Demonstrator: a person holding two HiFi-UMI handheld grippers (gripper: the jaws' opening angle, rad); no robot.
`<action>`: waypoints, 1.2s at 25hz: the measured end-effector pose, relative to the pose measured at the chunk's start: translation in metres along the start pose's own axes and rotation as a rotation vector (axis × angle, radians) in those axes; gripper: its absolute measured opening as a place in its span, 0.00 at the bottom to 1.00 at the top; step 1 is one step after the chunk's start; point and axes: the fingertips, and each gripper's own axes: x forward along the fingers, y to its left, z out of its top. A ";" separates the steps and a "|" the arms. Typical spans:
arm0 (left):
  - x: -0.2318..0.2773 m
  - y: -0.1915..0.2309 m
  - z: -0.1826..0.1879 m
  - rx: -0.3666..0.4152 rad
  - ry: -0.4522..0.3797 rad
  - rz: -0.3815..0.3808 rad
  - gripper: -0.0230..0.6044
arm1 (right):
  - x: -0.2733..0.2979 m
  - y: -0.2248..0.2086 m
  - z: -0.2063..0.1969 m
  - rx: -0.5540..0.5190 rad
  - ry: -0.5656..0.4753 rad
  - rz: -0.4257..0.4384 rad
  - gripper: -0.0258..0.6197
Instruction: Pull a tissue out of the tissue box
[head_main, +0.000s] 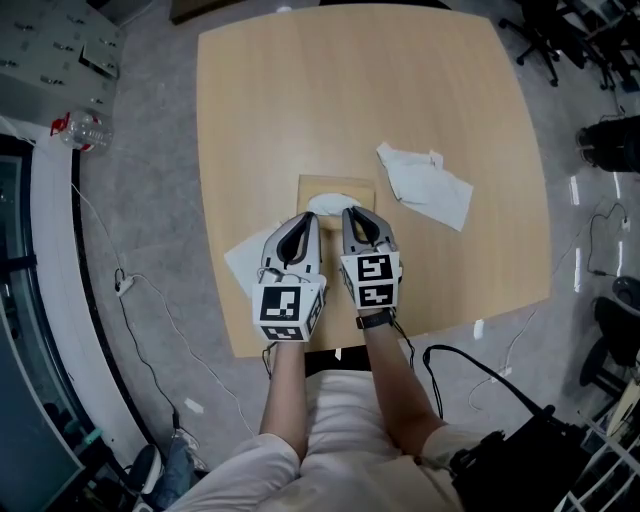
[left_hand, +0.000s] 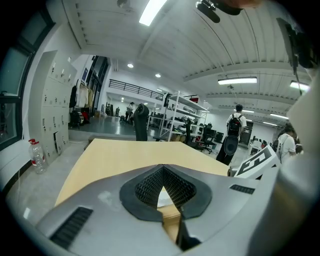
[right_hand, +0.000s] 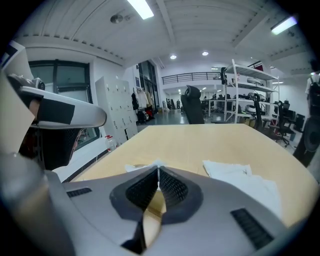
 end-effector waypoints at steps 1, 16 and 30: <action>-0.005 -0.001 0.003 0.007 -0.004 -0.001 0.04 | -0.005 0.003 0.003 -0.003 -0.012 -0.001 0.06; -0.101 -0.025 0.096 0.104 -0.247 -0.043 0.04 | -0.128 0.030 0.107 -0.041 -0.318 -0.076 0.06; -0.184 -0.053 0.157 0.192 -0.421 -0.078 0.04 | -0.248 0.080 0.179 -0.108 -0.596 -0.126 0.06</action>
